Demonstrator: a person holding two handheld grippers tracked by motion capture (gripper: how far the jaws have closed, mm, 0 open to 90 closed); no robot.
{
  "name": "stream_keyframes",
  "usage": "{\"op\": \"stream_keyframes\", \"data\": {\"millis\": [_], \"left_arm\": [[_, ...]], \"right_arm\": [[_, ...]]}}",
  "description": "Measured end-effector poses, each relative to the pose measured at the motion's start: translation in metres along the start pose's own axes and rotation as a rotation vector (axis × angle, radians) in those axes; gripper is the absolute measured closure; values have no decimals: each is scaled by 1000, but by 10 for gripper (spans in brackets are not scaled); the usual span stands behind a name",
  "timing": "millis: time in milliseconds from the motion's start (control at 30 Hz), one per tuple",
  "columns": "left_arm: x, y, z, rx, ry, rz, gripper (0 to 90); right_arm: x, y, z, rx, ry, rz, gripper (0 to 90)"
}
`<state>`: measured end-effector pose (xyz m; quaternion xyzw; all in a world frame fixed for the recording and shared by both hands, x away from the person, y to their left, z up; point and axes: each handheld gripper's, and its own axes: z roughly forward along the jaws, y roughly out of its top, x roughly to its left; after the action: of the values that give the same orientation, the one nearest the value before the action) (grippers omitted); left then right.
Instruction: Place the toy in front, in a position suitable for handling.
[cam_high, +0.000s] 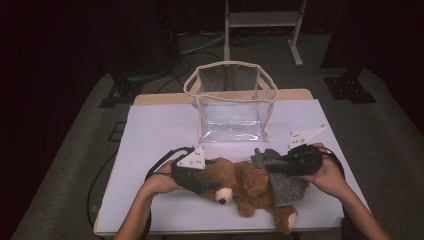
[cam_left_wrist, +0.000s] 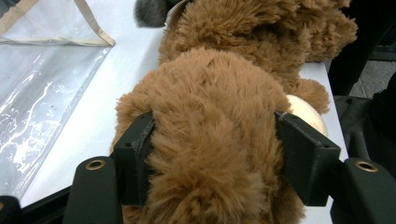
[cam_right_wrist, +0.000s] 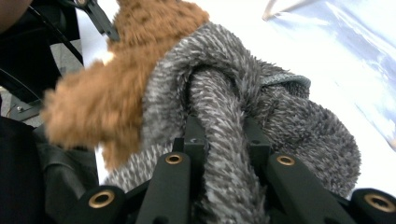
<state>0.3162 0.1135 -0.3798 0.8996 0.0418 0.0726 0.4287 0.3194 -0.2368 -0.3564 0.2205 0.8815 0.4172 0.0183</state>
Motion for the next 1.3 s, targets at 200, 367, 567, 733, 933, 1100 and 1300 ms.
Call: {"op": "stream_keyframes", "data": {"millis": [200, 367, 567, 733, 933, 1100, 1300], "left_arm": [[-1, 1, 0, 1, 2, 6, 346], [-1, 2, 0, 1, -2, 9, 347], [0, 2, 0, 10, -2, 12, 347], [0, 2, 0, 12, -1, 15, 346], [2, 0, -2, 15, -6, 9, 345], [3, 5, -2, 18, -15, 8, 284], [5, 13, 5, 38, -21, -8, 170]], "right_arm": [[-6, -44, -24, -45, -12, 106, 762], [-8, -68, -39, -58, -33, 173, 762], [-9, -44, -35, -79, -37, 122, 763], [-11, -14, -6, -61, 2, 62, 762], [-11, -6, 16, -50, 21, 56, 763], [-8, -20, 16, -79, 39, 72, 768], [1, -27, 15, -111, 35, 46, 772]]}}
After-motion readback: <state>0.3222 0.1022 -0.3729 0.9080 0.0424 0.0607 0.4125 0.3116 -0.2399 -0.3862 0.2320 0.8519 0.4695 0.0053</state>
